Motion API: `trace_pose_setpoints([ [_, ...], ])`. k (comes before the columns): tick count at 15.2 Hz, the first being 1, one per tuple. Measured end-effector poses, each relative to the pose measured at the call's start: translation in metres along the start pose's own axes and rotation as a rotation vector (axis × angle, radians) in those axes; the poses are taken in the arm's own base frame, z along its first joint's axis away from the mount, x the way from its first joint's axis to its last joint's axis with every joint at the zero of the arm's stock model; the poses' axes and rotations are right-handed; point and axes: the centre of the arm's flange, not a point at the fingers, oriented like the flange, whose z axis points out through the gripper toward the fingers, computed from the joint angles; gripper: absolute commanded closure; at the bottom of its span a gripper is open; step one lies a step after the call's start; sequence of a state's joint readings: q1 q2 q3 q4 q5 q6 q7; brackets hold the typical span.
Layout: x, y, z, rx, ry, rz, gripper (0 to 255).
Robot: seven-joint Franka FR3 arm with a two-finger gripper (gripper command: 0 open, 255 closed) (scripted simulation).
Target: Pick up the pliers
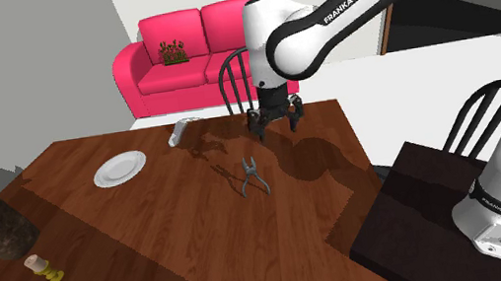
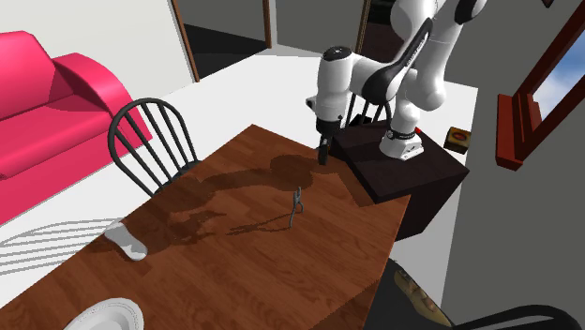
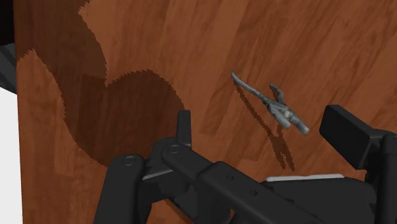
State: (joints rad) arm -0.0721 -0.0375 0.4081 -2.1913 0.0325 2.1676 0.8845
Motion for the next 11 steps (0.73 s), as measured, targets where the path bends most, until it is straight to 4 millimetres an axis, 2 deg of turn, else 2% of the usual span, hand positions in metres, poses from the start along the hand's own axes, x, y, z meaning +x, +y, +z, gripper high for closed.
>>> trace_pose_setpoints([
  [4, 0.02, -0.033, 0.032, -0.011, 0.002, 0.112, 0],
  [7, 0.043, -0.056, 0.063, -0.019, 0.004, 0.196, 0],
  [11, 0.073, -0.086, 0.093, -0.029, 0.006, 0.303, 0],
])
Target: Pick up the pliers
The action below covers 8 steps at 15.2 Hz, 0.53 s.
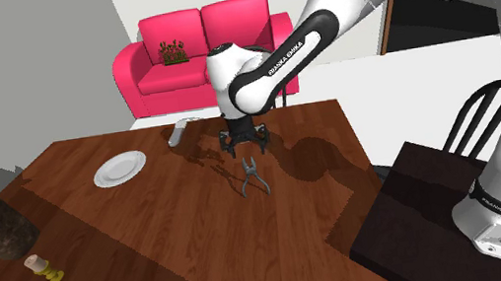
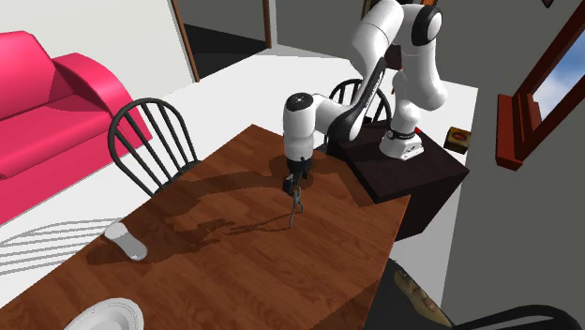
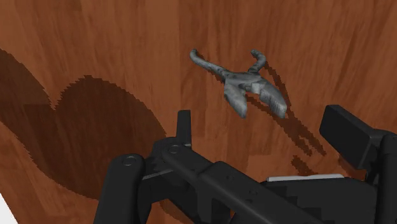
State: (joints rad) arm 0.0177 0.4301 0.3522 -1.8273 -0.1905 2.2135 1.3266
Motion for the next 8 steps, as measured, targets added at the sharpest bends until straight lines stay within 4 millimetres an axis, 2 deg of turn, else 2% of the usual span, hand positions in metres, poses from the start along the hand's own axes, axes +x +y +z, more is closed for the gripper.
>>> trace_pose_setpoints([
  [8, 0.002, -0.007, 0.041, -0.003, 0.001, 0.024, 0],
])
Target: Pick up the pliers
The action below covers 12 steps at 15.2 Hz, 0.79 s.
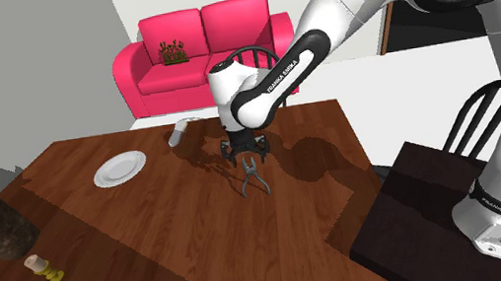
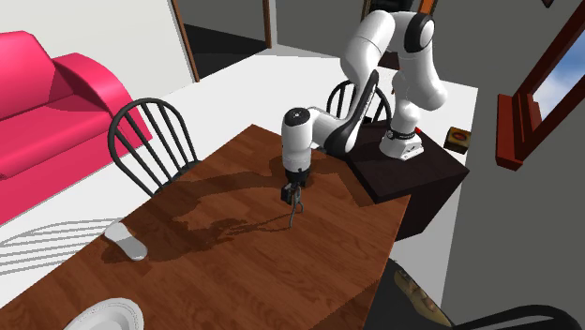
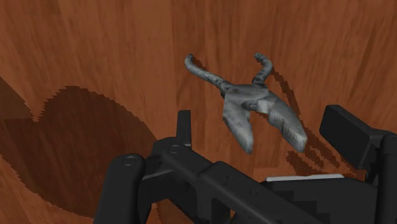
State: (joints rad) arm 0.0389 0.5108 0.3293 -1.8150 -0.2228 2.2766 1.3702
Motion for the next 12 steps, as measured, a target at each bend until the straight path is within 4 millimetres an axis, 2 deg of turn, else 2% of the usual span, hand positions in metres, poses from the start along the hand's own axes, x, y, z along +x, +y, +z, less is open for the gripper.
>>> trace_pose_setpoints([
  [1, 0.0001, 0.0, 0.0019, 0.0, 0.0, 0.0, 255],
  [12, 0.0, -0.0001, 0.0004, 0.001, 0.0, 0.0, 255],
])
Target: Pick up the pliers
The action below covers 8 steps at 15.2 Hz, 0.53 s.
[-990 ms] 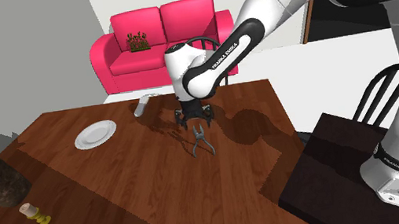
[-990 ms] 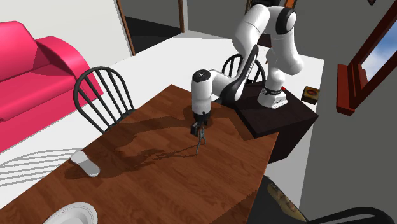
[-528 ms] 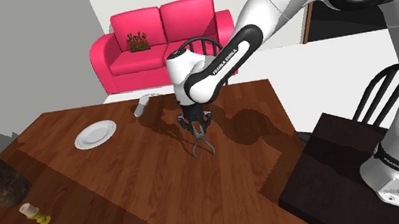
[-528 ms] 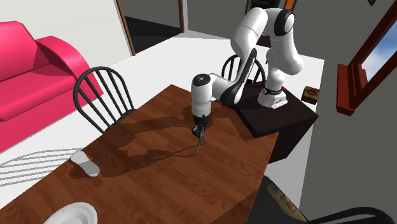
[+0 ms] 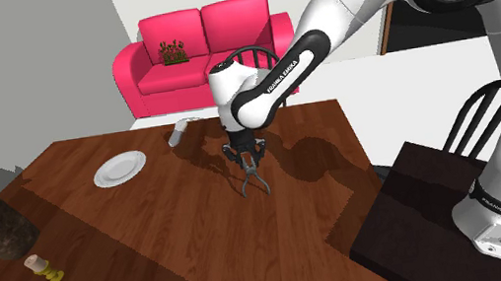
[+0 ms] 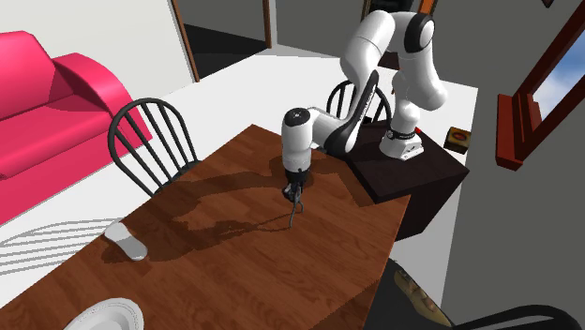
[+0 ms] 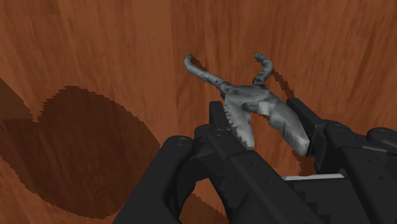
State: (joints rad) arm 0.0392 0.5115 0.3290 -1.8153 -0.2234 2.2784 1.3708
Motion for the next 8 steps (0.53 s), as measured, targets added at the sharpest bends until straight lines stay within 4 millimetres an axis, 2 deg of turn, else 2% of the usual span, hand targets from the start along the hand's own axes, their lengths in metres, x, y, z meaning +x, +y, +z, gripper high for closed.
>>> trace_pose_setpoints([
  [8, 0.002, 0.0, -0.04, 0.0, 0.0, 0.0, 255],
])
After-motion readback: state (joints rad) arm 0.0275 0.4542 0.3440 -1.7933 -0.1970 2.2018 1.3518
